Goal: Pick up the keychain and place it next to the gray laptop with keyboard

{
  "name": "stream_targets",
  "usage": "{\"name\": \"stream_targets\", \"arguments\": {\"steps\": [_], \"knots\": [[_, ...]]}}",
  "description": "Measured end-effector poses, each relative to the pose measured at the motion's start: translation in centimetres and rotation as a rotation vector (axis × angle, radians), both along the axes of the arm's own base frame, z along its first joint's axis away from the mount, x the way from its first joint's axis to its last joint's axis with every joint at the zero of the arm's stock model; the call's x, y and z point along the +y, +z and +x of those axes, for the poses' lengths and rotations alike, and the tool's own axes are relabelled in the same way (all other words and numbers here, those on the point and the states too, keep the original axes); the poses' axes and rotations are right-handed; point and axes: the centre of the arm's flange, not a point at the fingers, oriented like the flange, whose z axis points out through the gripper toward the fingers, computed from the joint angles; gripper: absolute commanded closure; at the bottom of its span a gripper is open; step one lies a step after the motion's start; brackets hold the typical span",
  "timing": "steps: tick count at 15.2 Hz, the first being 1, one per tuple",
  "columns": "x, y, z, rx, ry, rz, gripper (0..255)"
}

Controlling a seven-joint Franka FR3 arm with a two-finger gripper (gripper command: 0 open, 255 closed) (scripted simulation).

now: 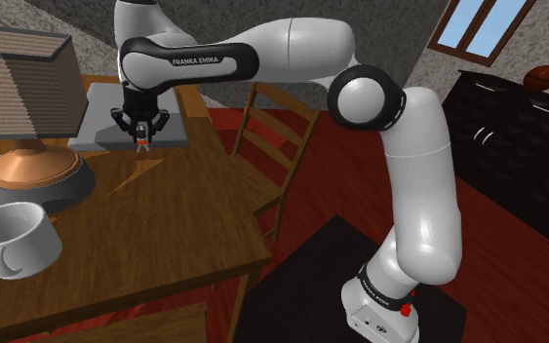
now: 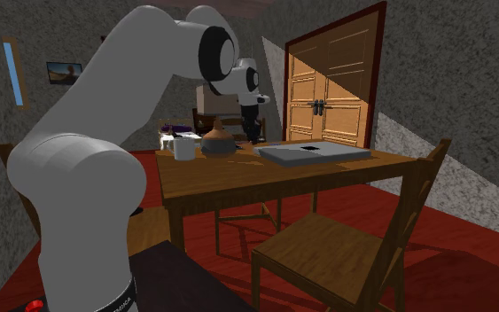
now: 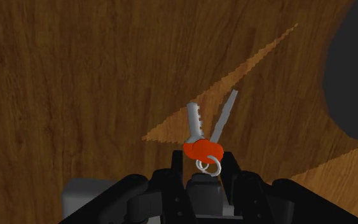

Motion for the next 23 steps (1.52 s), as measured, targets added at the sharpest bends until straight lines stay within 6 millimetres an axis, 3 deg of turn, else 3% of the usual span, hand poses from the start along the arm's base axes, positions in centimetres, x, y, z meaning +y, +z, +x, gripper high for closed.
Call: {"name": "stream_targets", "arguments": {"steps": [13, 20, 21, 23], "knots": [[0.0, -6.8, 0.1, 0.0, 0.0, 0.0, 255], [-0.1, -7.4, 0.0, 0.0, 0.0, 0.0, 255], [-0.1, -7.4, 0.0, 0.0, 0.0, 0.0, 0], [-0.1, -7.4, 0.0, 0.0, 0.0, 0.0, 0]]}}
